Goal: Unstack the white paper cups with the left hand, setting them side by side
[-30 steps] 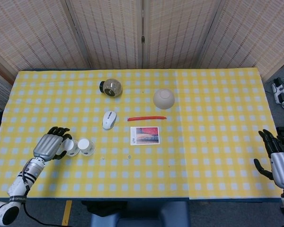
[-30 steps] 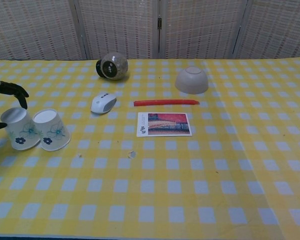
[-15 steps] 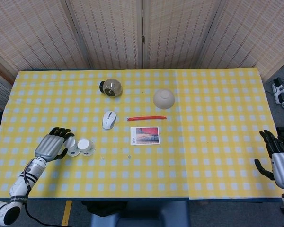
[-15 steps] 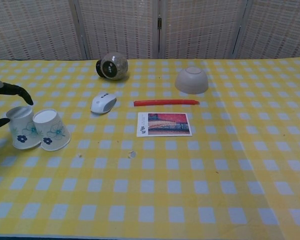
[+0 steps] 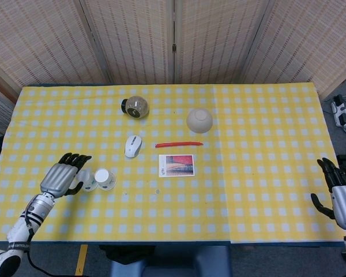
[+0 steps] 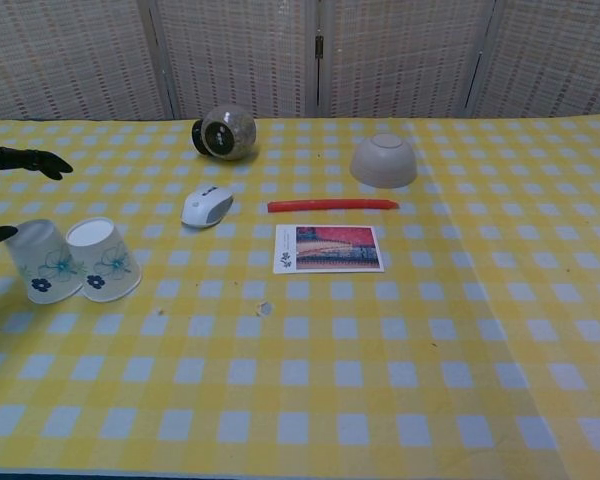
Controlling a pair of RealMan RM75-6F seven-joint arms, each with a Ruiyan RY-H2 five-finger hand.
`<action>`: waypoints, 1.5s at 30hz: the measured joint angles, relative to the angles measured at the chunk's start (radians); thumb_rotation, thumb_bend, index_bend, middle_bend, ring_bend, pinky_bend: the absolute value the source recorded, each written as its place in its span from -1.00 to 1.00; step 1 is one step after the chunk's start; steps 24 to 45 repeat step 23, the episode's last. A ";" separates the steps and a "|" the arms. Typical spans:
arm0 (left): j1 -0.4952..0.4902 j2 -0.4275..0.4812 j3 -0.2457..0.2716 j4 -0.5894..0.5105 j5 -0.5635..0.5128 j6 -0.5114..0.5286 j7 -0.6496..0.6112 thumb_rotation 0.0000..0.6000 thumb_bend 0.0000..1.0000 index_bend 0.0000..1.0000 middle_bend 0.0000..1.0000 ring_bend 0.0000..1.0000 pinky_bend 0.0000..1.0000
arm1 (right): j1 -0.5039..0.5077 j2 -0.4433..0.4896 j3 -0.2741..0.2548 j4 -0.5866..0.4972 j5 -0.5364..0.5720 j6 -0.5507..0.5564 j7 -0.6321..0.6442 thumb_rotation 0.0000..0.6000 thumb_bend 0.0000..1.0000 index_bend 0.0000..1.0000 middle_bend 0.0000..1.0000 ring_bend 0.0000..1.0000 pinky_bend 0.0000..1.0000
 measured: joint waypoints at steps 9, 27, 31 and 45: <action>0.064 0.021 -0.049 -0.012 -0.030 0.164 -0.050 1.00 0.00 -0.66 -0.73 -0.80 -0.83 | 0.011 0.002 -0.005 0.009 0.006 -0.039 0.041 1.00 -0.25 -0.84 -0.76 -0.62 -0.75; 0.310 -0.069 0.042 0.066 0.115 0.514 -0.038 1.00 0.00 -0.64 -0.73 -0.80 -0.89 | 0.042 -0.001 -0.022 0.028 -0.033 -0.084 0.137 1.00 -0.25 -0.79 -0.75 -0.60 -0.75; 0.310 -0.069 0.042 0.066 0.115 0.514 -0.038 1.00 0.00 -0.64 -0.73 -0.80 -0.89 | 0.042 -0.001 -0.022 0.028 -0.033 -0.084 0.137 1.00 -0.25 -0.79 -0.75 -0.60 -0.75; 0.310 -0.069 0.042 0.066 0.115 0.514 -0.038 1.00 0.00 -0.64 -0.73 -0.80 -0.89 | 0.042 -0.001 -0.022 0.028 -0.033 -0.084 0.137 1.00 -0.25 -0.79 -0.75 -0.60 -0.75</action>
